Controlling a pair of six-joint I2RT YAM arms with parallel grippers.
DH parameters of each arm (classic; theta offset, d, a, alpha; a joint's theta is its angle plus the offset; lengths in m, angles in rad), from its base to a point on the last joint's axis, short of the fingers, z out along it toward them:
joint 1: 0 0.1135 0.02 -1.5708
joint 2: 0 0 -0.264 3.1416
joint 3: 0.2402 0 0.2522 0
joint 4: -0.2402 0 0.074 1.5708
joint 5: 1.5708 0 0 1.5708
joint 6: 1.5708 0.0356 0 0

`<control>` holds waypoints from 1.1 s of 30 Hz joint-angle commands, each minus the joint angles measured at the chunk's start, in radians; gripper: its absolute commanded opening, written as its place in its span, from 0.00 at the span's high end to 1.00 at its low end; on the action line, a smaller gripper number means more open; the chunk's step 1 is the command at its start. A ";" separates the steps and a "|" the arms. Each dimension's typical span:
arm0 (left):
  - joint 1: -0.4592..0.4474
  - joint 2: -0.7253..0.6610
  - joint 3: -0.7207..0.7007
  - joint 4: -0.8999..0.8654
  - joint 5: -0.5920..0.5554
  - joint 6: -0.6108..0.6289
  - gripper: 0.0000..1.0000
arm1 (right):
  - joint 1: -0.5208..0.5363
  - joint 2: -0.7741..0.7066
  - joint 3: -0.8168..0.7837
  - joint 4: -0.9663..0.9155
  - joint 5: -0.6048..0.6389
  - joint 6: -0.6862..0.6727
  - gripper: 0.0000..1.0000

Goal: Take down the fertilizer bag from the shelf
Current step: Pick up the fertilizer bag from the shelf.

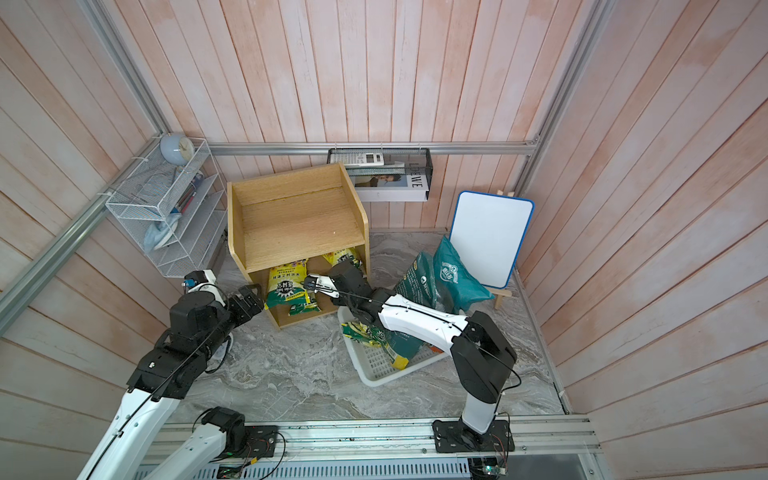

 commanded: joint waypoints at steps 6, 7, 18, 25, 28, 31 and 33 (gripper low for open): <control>0.005 -0.002 0.009 0.003 -0.015 0.016 0.00 | -0.039 0.043 -0.013 0.138 0.018 0.005 0.88; 0.005 -0.002 0.010 0.003 -0.015 0.014 0.00 | -0.039 0.031 -0.017 0.132 0.006 0.012 0.97; 0.005 0.007 -0.005 0.024 -0.010 0.008 0.00 | 0.043 -0.139 -0.099 0.011 0.031 0.132 1.00; 0.005 0.006 -0.017 0.035 0.000 0.002 0.00 | 0.103 -0.234 -0.136 -0.007 0.062 0.264 1.00; 0.005 0.008 -0.014 0.035 0.003 0.002 0.00 | 0.109 -0.265 -0.125 -0.039 0.059 0.338 1.00; 0.005 0.006 -0.014 0.034 0.001 0.006 0.00 | 0.109 -0.300 -0.109 -0.077 0.060 0.415 1.00; 0.005 0.007 -0.013 0.031 0.000 0.009 0.00 | 0.109 -0.327 -0.100 -0.092 0.057 0.465 1.00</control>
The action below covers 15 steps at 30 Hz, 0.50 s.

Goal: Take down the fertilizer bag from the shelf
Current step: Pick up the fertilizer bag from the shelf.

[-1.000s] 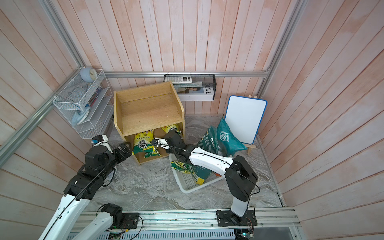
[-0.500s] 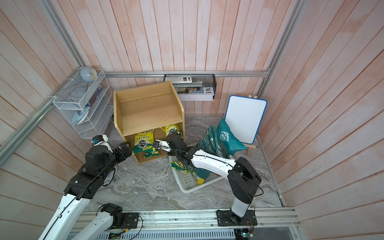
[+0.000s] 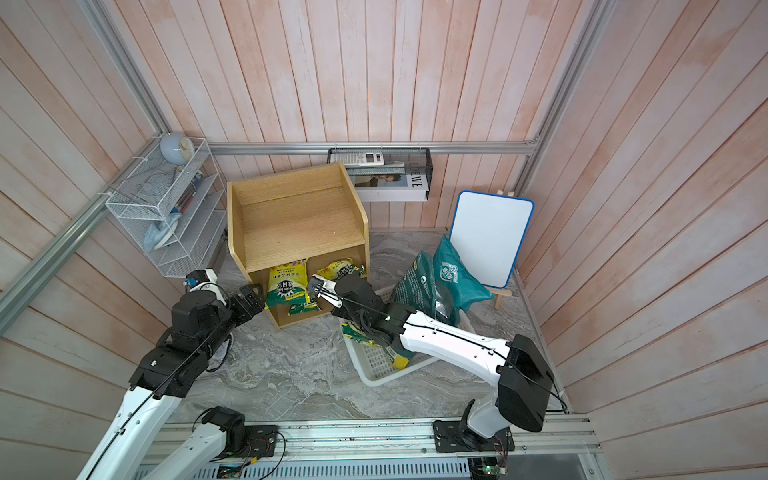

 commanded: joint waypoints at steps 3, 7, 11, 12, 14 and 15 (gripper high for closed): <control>0.005 0.000 -0.007 0.018 -0.004 0.012 0.00 | -0.001 -0.089 0.045 -0.075 0.008 0.185 1.00; 0.005 0.004 -0.003 0.017 -0.004 0.020 0.00 | 0.000 -0.138 0.067 -0.106 -0.022 0.251 1.00; 0.005 0.013 0.006 0.015 -0.001 0.024 0.00 | 0.000 -0.173 0.081 -0.120 -0.042 0.279 1.00; 0.005 0.015 0.010 0.012 0.000 0.023 0.00 | 0.000 -0.183 0.092 -0.134 -0.047 0.294 1.00; 0.006 0.014 0.015 0.008 -0.003 0.025 0.00 | -0.001 -0.199 0.120 -0.185 -0.056 0.335 1.00; 0.005 0.014 0.015 0.008 -0.005 0.025 0.00 | 0.000 -0.209 0.141 -0.223 -0.059 0.365 1.00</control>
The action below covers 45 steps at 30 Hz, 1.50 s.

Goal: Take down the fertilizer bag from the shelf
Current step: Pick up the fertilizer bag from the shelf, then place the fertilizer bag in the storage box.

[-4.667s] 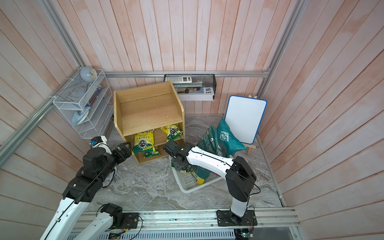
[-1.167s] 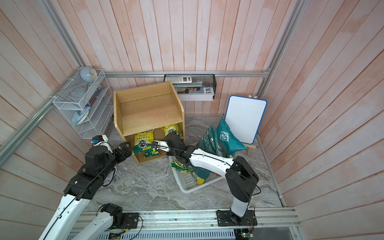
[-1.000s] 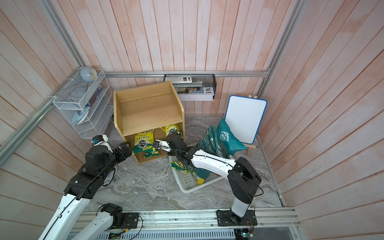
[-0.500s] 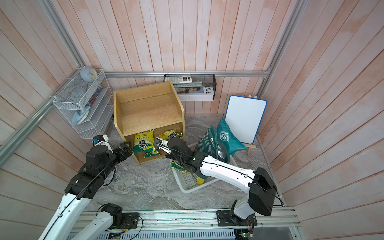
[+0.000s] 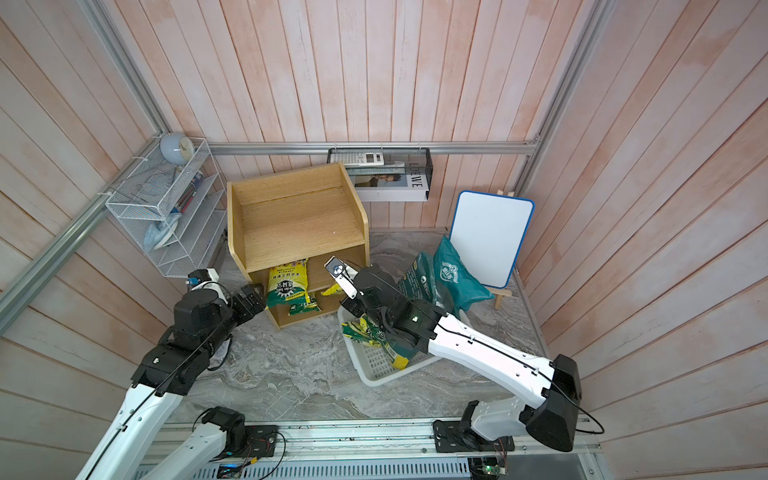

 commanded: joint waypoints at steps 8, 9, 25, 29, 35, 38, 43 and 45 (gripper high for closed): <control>0.005 -0.005 -0.004 0.015 0.000 0.010 0.00 | 0.011 -0.098 0.158 -0.299 -0.018 0.346 1.00; 0.005 -0.006 -0.009 0.017 0.000 0.007 0.00 | 0.016 -0.102 0.156 -0.324 -0.029 0.371 1.00; 0.005 -0.019 -0.025 0.006 0.035 -0.013 0.00 | 0.029 0.069 0.091 -0.418 0.385 0.478 1.00; 0.006 -0.037 -0.024 -0.005 0.025 -0.021 0.00 | 0.029 0.181 0.113 -0.492 0.364 0.509 1.00; 0.005 -0.062 -0.032 -0.023 0.019 -0.026 0.00 | 0.027 0.285 0.071 -0.536 0.257 0.604 1.00; 0.005 -0.065 -0.031 -0.031 0.017 -0.020 0.00 | 0.012 0.328 0.084 -0.596 0.139 0.666 1.00; 0.005 -0.064 -0.038 -0.017 0.016 -0.027 0.00 | -0.105 0.366 0.027 -0.647 -0.063 0.773 1.00; 0.005 -0.066 -0.045 -0.007 0.023 -0.032 0.00 | -0.177 0.378 0.006 -0.652 -0.128 0.778 1.00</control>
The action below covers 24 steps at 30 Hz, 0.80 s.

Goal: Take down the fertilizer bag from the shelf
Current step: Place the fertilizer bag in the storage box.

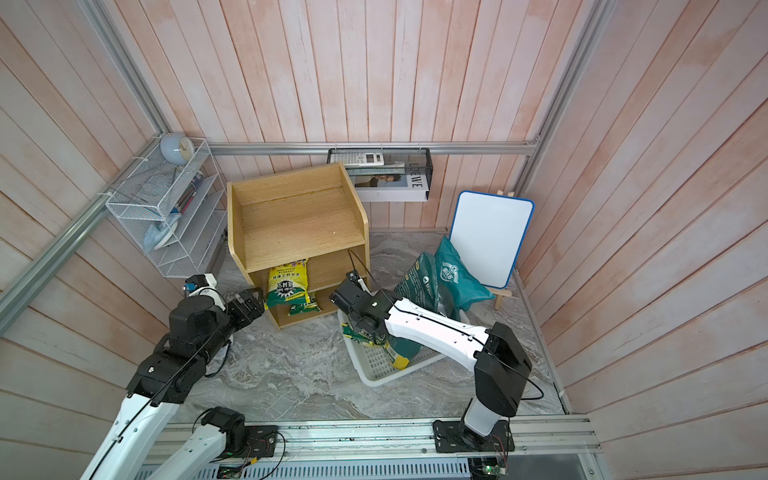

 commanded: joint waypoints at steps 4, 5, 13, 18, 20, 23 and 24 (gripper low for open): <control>0.005 -0.006 -0.019 0.010 0.000 -0.011 0.00 | -0.193 0.100 -0.066 -0.171 -0.288 0.035 1.00; 0.005 -0.006 -0.019 0.009 -0.002 -0.008 0.00 | -0.193 0.116 -0.058 -0.175 -0.295 0.020 1.00; 0.005 -0.027 -0.008 -0.016 -0.026 0.003 0.00 | -0.070 0.310 -0.039 -0.368 -0.231 -0.107 1.00; 0.005 -0.036 -0.022 -0.012 -0.033 0.001 0.00 | -0.054 0.188 -0.151 -0.328 -0.185 -0.104 1.00; 0.005 -0.030 -0.021 -0.001 -0.030 -0.001 0.00 | -0.054 0.178 -0.147 -0.316 -0.165 -0.116 1.00; 0.006 -0.024 -0.009 0.001 -0.029 0.004 0.00 | -0.054 0.165 -0.090 -0.302 -0.150 -0.127 0.92; 0.005 -0.024 -0.004 -0.001 -0.031 0.007 0.00 | -0.054 0.150 -0.067 -0.292 -0.149 -0.132 0.83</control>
